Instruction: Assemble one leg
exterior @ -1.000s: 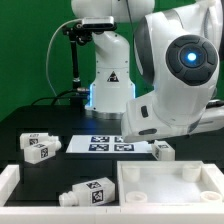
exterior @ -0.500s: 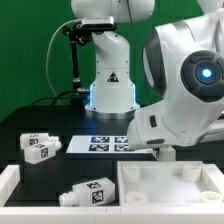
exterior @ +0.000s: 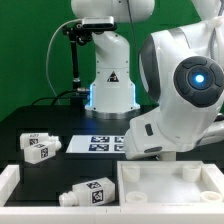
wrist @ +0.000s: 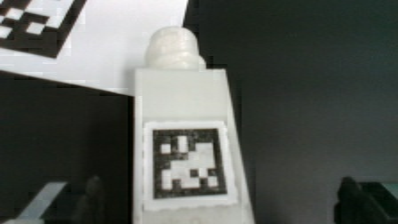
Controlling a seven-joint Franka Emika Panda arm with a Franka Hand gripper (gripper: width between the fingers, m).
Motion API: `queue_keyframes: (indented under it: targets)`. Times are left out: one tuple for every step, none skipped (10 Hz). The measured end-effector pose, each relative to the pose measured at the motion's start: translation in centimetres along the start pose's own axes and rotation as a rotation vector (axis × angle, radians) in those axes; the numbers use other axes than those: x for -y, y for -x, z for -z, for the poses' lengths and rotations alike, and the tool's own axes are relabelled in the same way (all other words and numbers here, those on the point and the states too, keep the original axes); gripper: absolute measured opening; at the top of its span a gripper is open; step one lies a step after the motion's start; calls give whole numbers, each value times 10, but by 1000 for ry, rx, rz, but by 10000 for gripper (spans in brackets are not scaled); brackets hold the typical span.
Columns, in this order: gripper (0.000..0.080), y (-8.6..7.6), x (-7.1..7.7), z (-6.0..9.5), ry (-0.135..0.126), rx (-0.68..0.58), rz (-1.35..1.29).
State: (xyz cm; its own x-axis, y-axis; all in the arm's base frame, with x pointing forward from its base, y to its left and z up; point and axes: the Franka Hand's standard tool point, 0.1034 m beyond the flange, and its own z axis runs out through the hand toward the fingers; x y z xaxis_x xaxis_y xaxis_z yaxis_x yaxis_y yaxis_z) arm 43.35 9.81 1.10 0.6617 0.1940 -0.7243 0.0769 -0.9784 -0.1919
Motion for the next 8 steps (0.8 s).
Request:
queue_keyframes:
  targets:
    - [649, 0, 0, 0, 0, 0, 1]
    - [557, 0, 1, 0, 0, 1, 2]
    - [374, 0, 1, 0, 0, 1, 2]
    - [374, 0, 1, 0, 0, 1, 3]
    - [284, 0, 1, 0, 1, 1, 4]
    - [284, 0, 1, 0, 1, 1, 5]
    - [284, 0, 2, 1, 2, -1, 9]
    - [284, 4, 5, 8, 7, -13, 24]
